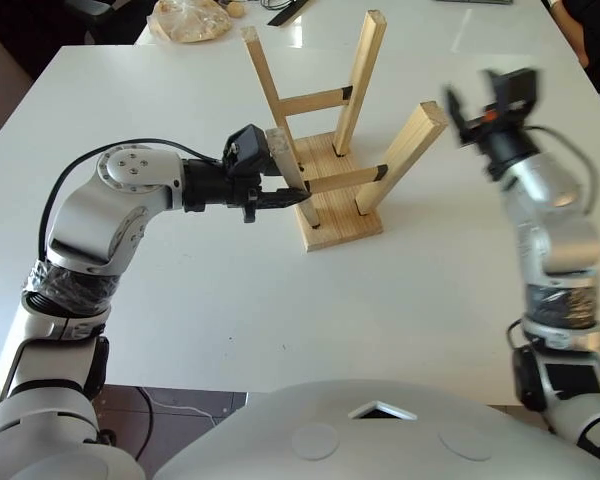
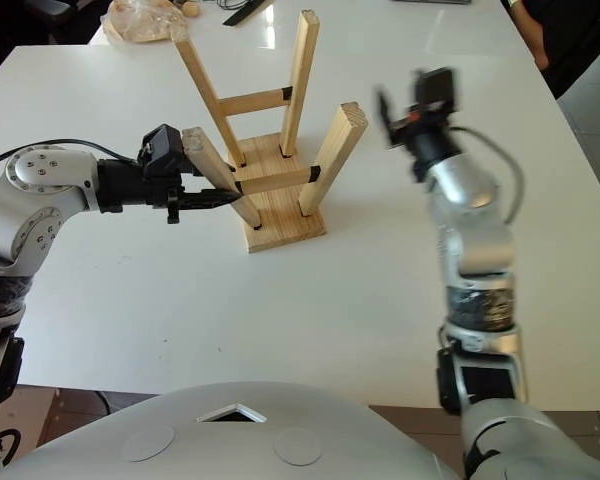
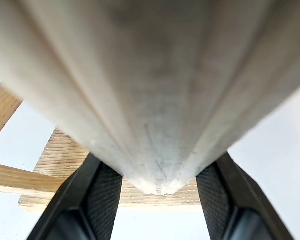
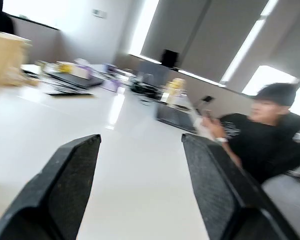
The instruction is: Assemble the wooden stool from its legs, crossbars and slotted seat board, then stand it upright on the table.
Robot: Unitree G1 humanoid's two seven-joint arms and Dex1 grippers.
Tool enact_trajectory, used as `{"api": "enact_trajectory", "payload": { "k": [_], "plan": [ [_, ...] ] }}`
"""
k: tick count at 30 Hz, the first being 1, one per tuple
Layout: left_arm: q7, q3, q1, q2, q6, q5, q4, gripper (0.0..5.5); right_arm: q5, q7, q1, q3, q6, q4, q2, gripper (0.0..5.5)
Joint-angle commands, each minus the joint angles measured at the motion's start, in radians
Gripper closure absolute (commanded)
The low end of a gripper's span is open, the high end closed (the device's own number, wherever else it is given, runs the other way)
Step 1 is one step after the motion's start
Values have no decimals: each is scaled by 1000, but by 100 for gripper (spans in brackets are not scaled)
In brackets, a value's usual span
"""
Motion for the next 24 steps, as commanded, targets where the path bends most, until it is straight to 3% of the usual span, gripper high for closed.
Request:
{"api": "enact_trajectory", "payload": {
  "k": [1, 3, 5, 8, 12, 19, 24],
  "plan": [
    [13, -51, 98, 13, 67, 59, 88, 347, -98, -67, 22, 89, -64, -49, 73, 250],
    [20, -63, 101, 0, 67, 67, 101, 347, 83, -29, 14, 315, 44, -252, 327, 250],
    [20, -85, 94, -15, 75, 64, 89, 347, 317, -36, -20, 450, 181, -409, 543, 250],
    [21, -90, 82, -30, 86, 45, 66, 347, 502, -46, -71, 441, 325, -498, 642, 250],
    [18, -66, 88, -32, 104, 0, 30, 347, 402, -28, -59, 339, 350, -419, 525, 250],
    [53, 30, 130, -36, 102, -52, -39, 347, 133, 36, 0, 313, 179, -279, 283, 250],
    [128, 143, 184, -33, 111, -40, -11, 234, 7, 100, 105, 329, 28, -294, 174, 250]
  ]
}}
